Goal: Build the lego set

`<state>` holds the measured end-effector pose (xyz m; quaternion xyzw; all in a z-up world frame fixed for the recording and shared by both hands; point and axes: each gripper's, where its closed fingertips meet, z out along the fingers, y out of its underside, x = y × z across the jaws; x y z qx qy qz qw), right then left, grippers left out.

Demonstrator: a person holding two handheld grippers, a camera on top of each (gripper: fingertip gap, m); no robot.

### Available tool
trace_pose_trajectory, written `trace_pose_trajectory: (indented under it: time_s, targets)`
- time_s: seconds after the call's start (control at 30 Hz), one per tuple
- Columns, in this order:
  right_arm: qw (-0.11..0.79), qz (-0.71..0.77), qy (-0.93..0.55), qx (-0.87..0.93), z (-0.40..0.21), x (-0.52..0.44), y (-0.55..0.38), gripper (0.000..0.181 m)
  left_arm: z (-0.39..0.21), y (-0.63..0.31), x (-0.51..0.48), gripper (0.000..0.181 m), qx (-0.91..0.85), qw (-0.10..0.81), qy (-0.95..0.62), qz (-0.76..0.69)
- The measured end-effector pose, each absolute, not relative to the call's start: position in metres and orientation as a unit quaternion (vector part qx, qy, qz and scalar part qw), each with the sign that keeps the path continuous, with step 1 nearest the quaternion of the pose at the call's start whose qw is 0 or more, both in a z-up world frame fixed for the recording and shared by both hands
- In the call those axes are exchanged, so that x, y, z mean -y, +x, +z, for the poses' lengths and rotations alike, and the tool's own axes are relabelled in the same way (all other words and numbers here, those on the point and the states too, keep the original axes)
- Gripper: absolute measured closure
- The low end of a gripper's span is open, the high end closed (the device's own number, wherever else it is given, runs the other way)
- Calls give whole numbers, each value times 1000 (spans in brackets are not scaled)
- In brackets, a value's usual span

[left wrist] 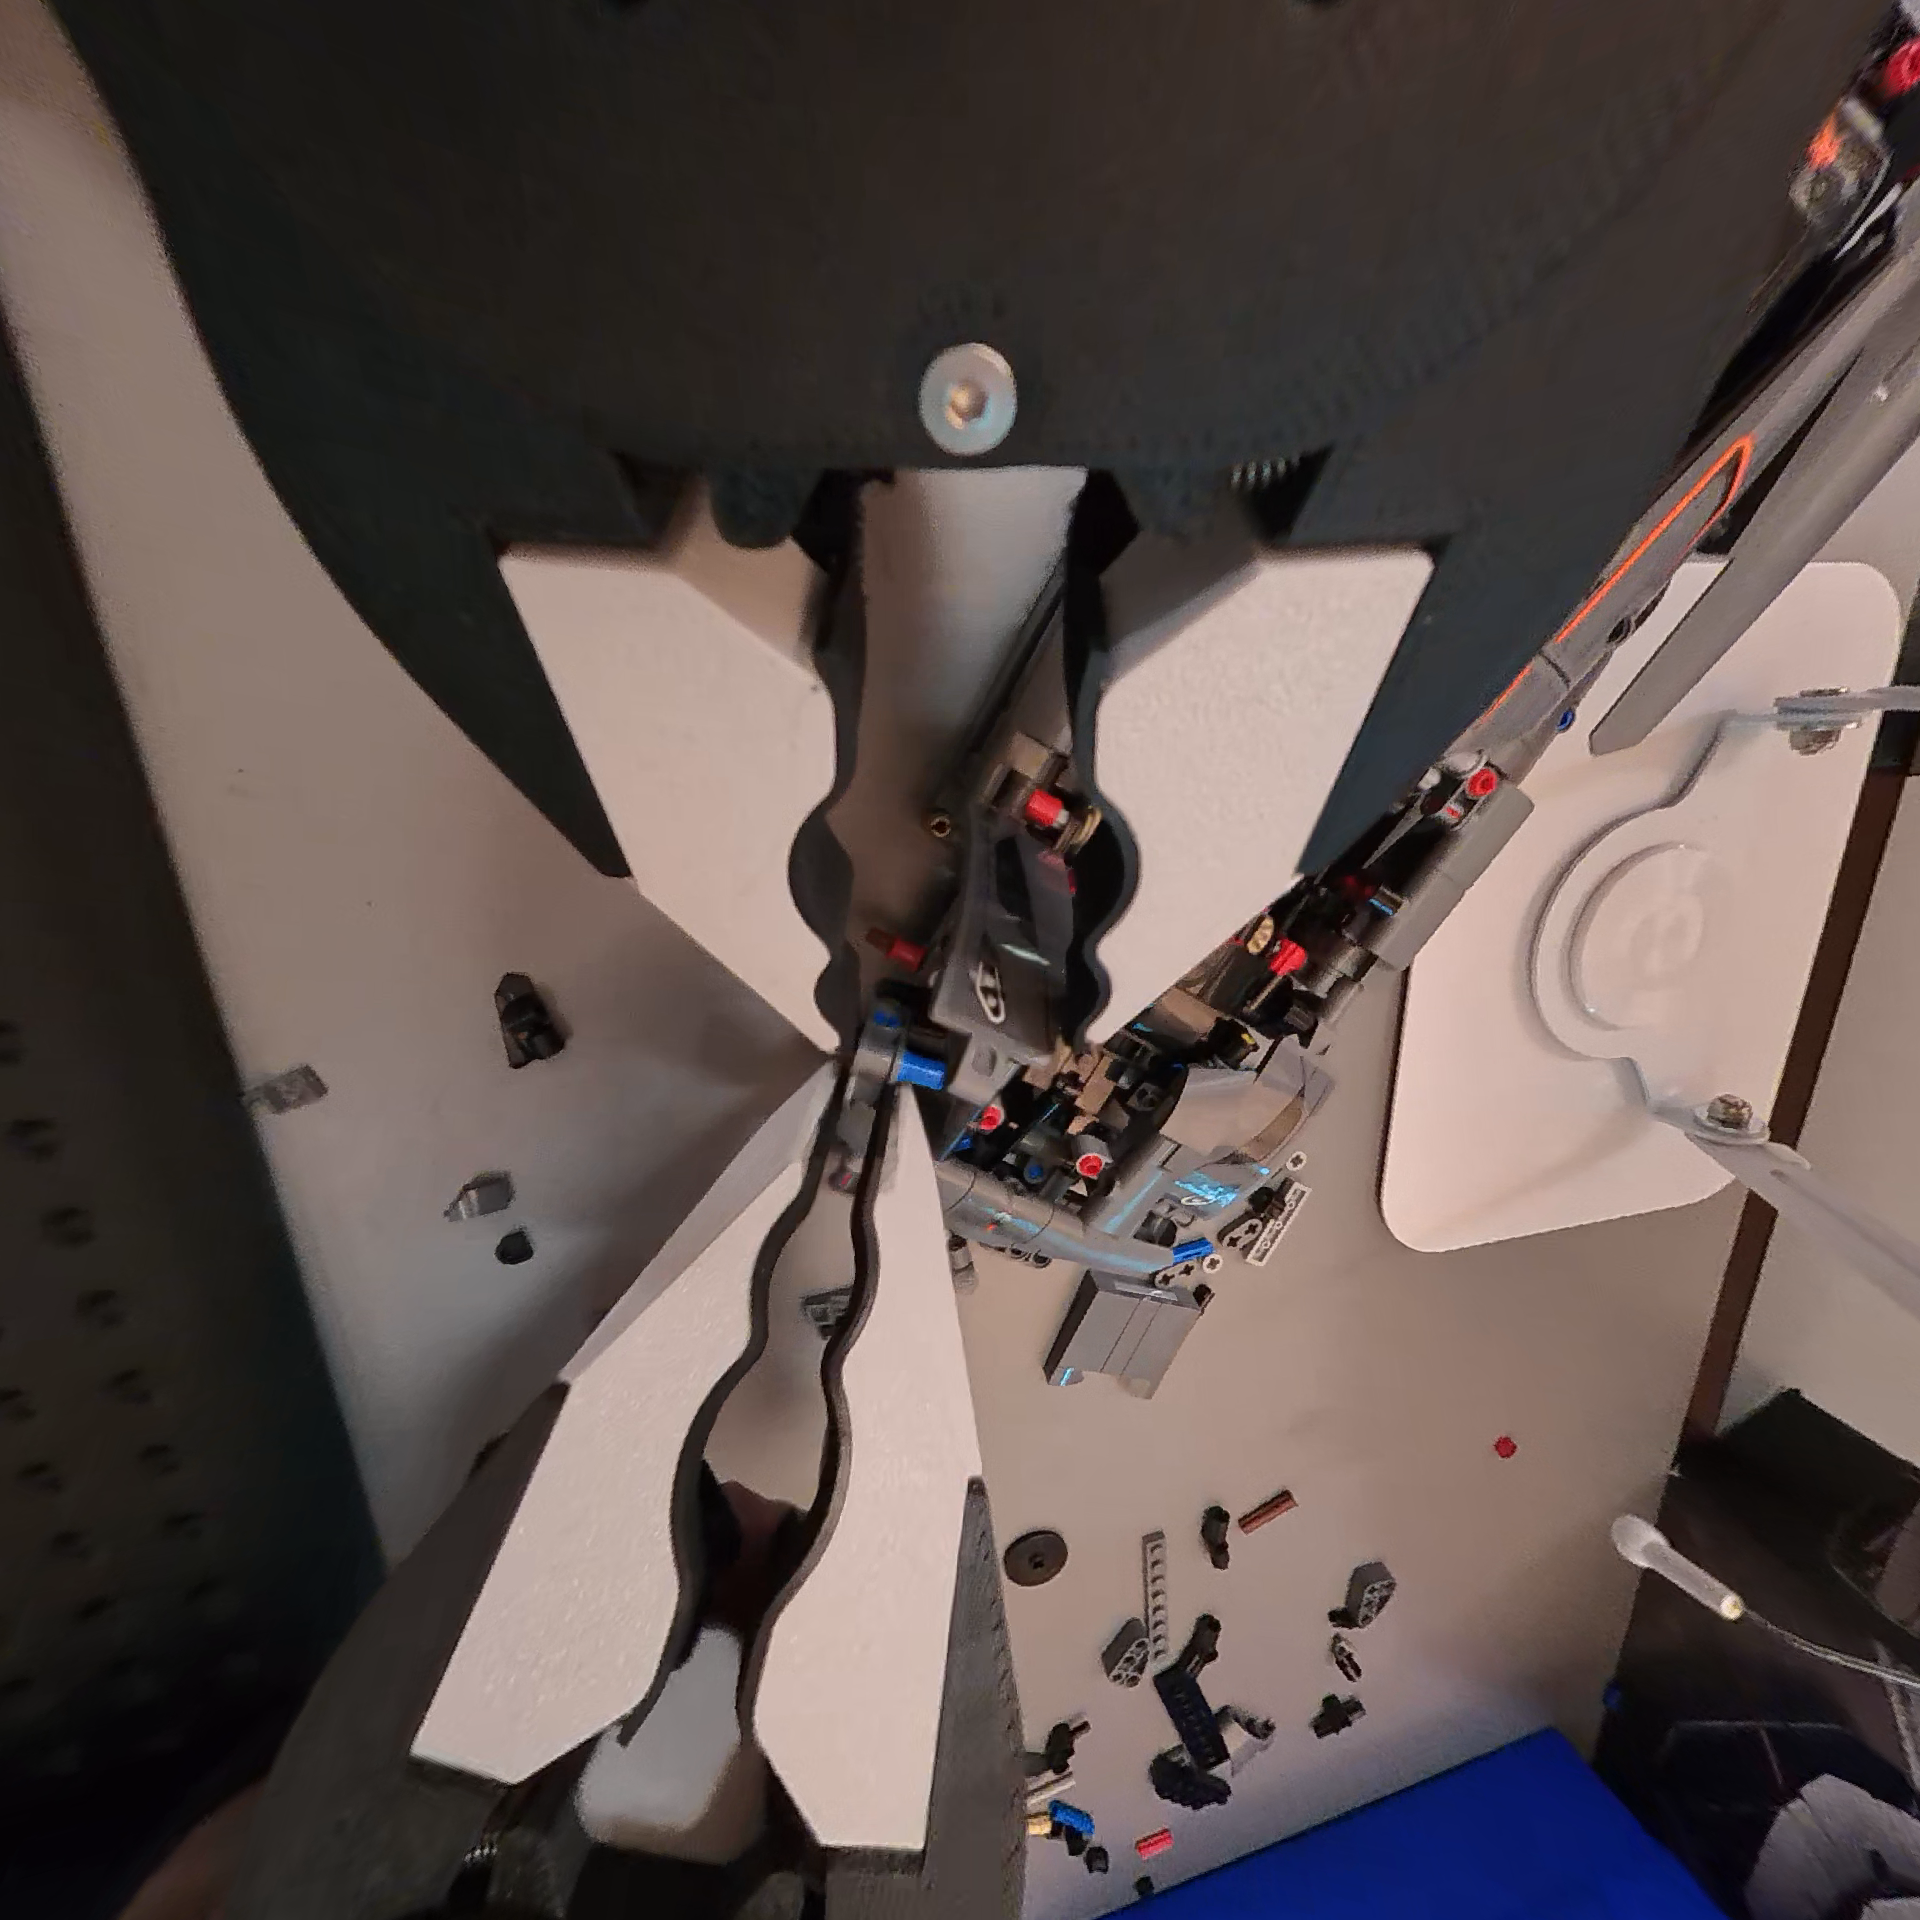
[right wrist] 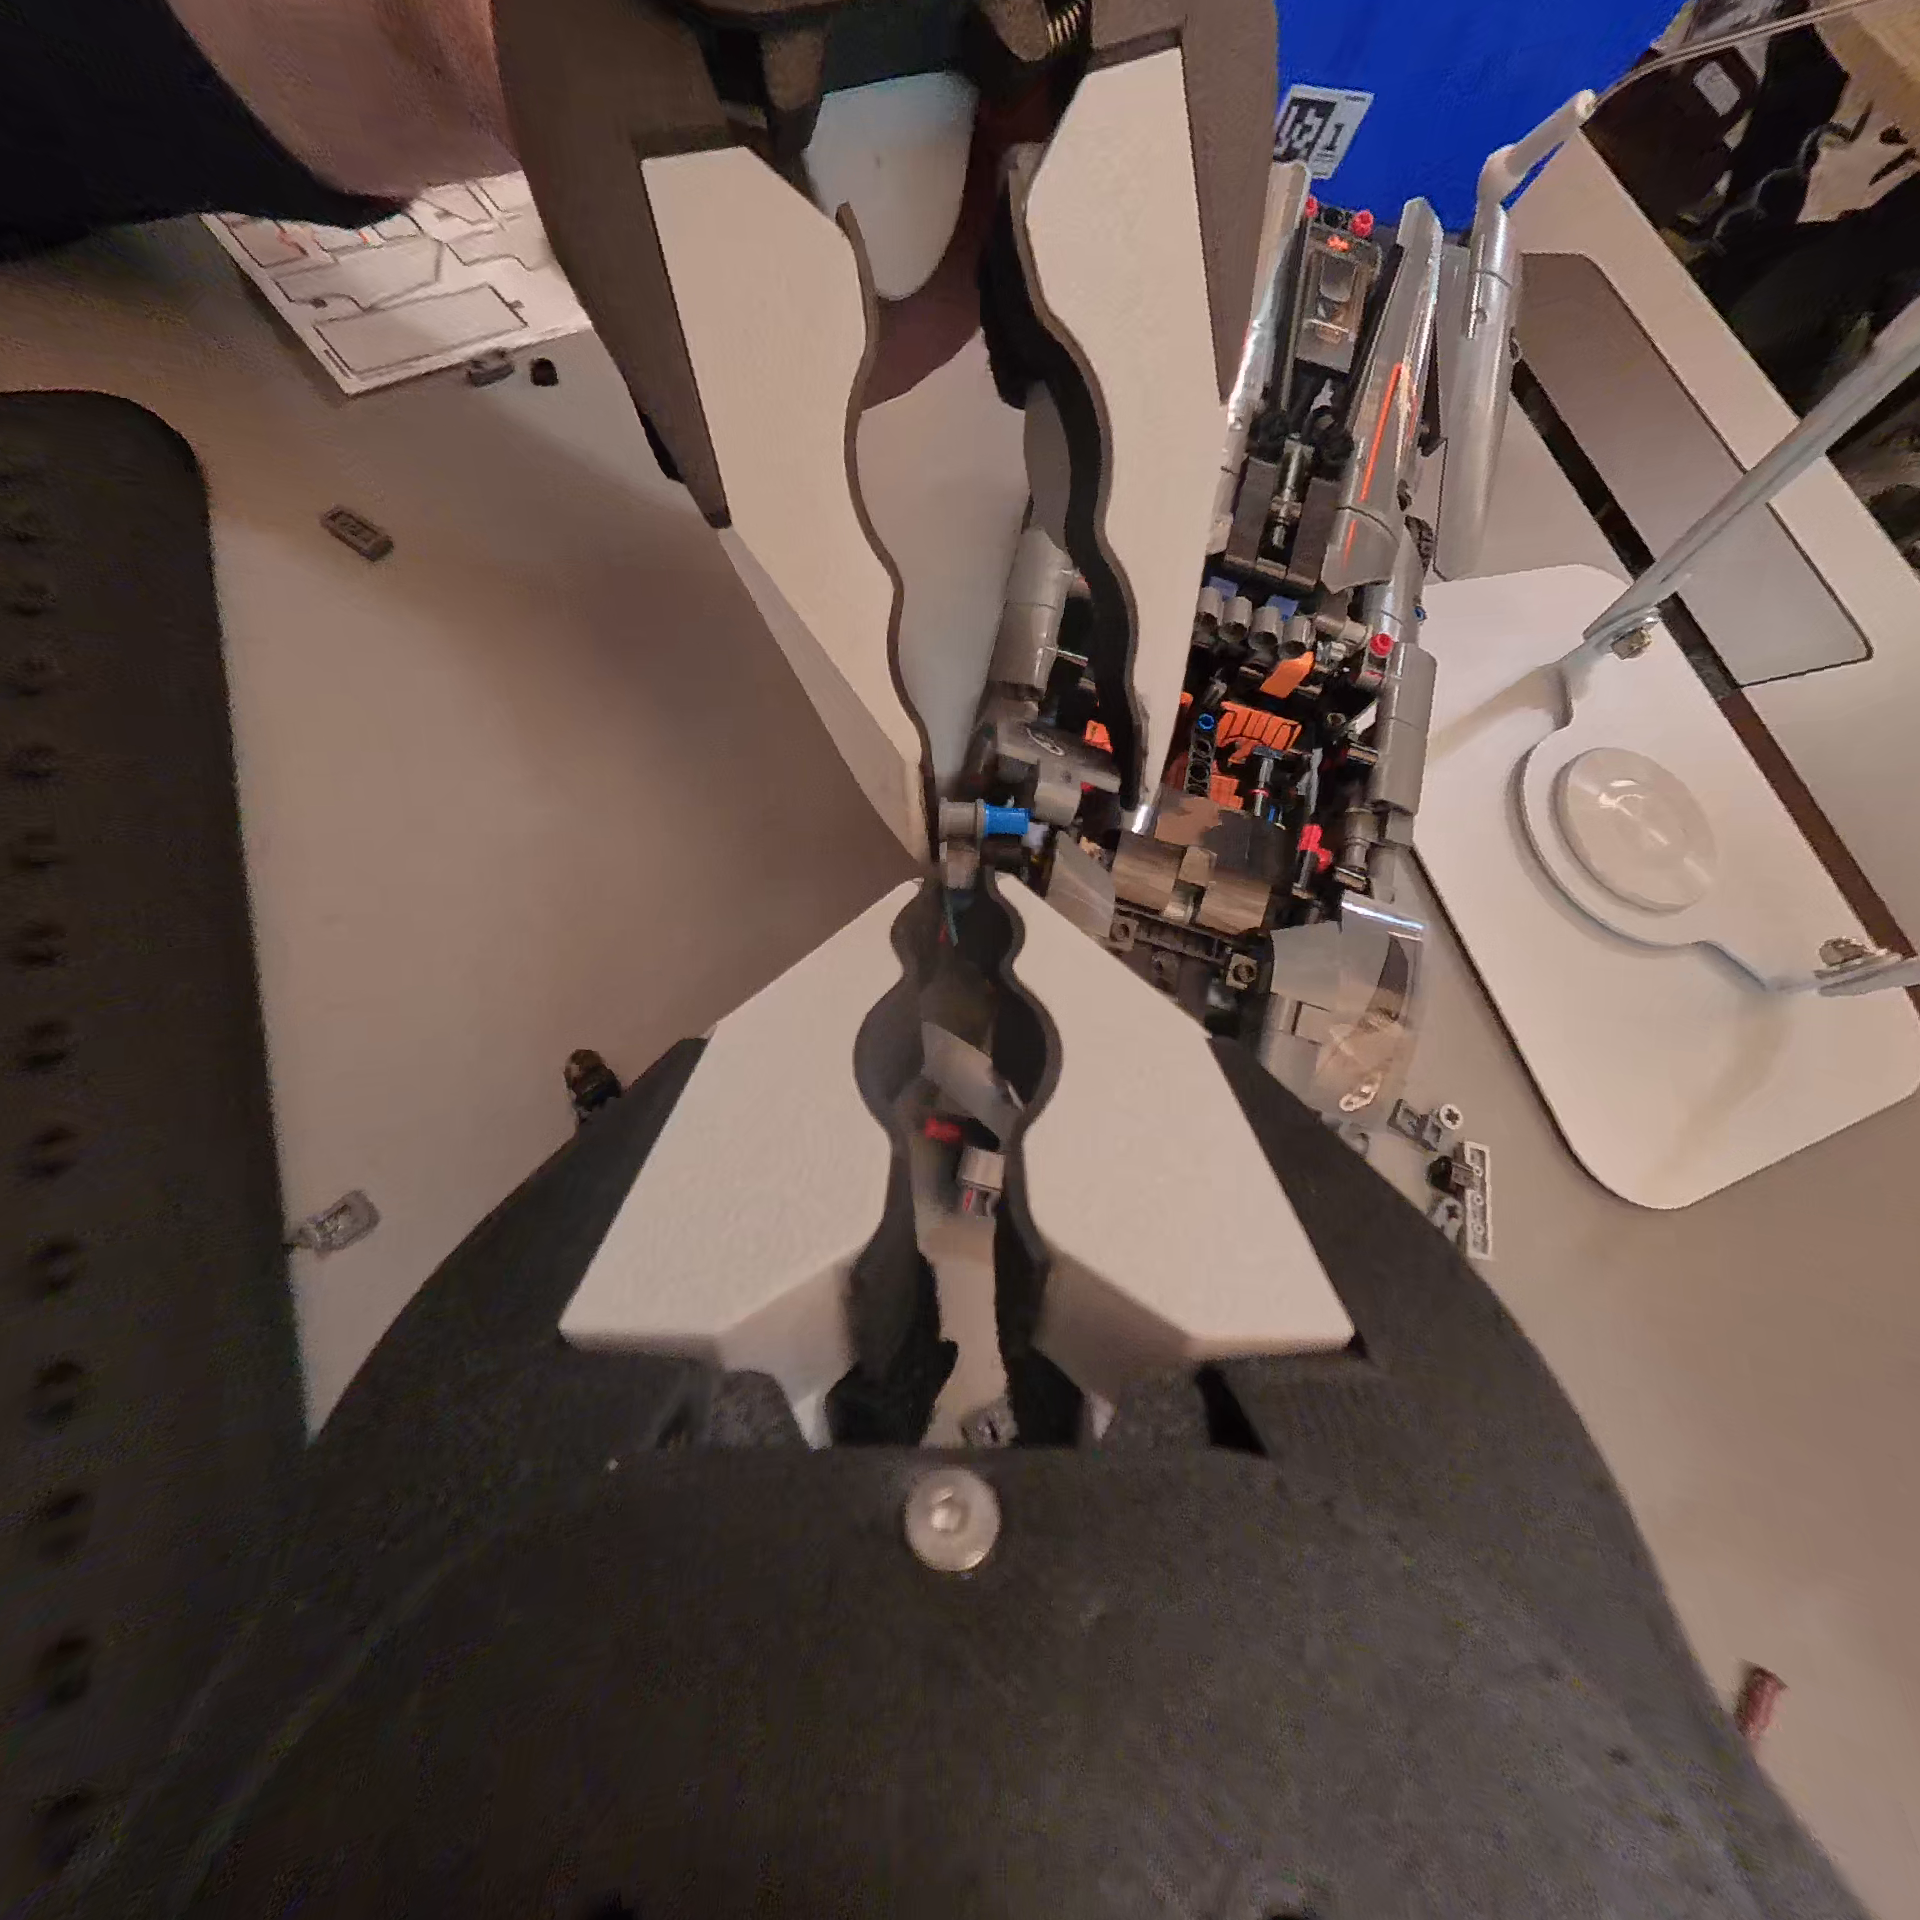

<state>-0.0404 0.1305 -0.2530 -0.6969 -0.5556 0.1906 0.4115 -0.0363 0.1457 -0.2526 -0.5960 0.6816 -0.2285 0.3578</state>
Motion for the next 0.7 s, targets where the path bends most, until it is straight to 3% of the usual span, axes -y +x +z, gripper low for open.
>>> trace_pose_trajectory:
  time_s: [0.7]
  targets:
    - [395,236,-724,513,-252,-131,-41,177,-253,-36,-145,147,-678,343,-611,-221]
